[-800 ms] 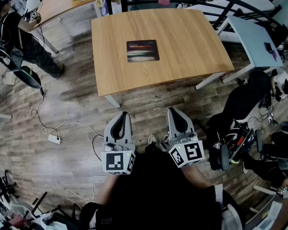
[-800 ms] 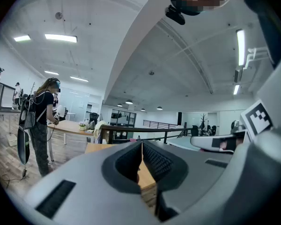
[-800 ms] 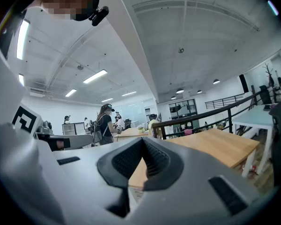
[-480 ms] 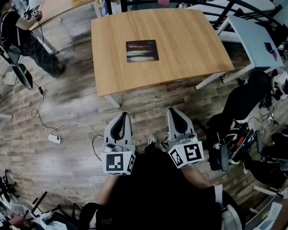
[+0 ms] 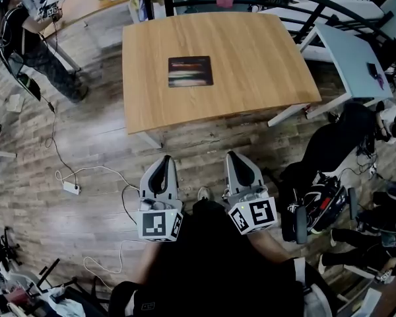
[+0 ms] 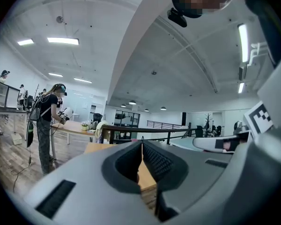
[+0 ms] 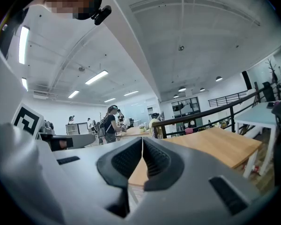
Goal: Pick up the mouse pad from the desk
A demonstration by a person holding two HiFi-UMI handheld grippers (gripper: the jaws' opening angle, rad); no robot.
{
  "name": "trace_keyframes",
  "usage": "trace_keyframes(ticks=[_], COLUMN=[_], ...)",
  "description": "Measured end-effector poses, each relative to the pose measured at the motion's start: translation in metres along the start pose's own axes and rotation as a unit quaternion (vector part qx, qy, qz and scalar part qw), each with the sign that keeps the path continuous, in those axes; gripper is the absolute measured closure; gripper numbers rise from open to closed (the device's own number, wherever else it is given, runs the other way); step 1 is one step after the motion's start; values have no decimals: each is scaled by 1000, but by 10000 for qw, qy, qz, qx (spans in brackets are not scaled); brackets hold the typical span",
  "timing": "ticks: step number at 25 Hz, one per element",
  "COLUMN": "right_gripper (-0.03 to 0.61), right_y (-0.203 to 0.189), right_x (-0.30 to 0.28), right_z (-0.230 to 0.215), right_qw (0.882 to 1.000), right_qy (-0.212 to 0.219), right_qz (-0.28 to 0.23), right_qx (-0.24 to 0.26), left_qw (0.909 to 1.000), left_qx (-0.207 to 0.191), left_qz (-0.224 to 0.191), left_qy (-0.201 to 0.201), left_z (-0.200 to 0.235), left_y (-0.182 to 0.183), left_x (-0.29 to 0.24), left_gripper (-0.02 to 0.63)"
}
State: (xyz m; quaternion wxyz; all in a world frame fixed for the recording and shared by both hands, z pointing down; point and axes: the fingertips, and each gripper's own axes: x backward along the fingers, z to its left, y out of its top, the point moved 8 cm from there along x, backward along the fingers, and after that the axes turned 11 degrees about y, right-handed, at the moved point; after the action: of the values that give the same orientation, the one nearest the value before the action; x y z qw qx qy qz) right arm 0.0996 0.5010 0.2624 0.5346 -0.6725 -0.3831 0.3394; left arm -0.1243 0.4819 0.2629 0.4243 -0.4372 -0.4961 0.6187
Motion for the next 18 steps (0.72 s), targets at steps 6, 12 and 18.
trace_keyframes(ticks=[6, 12, 18], right_gripper=[546, 547, 546], right_y=[2, 2, -5], right_x=[-2, -18, -48], right_z=[-32, -53, -76], right_qw=[9999, 9997, 9995], right_qy=[91, 74, -77], right_qz=[-15, 51, 167], right_qx=[-117, -226, -261], left_qw=[9999, 9995, 9992], left_qx=[2, -70, -42], left_qz=[75, 274, 389], left_qy=[105, 147, 82], left_z=[-19, -20, -8], left_y=[-1, -6, -12], left_x=[-14, -32, -78], left_gripper=[589, 588, 589])
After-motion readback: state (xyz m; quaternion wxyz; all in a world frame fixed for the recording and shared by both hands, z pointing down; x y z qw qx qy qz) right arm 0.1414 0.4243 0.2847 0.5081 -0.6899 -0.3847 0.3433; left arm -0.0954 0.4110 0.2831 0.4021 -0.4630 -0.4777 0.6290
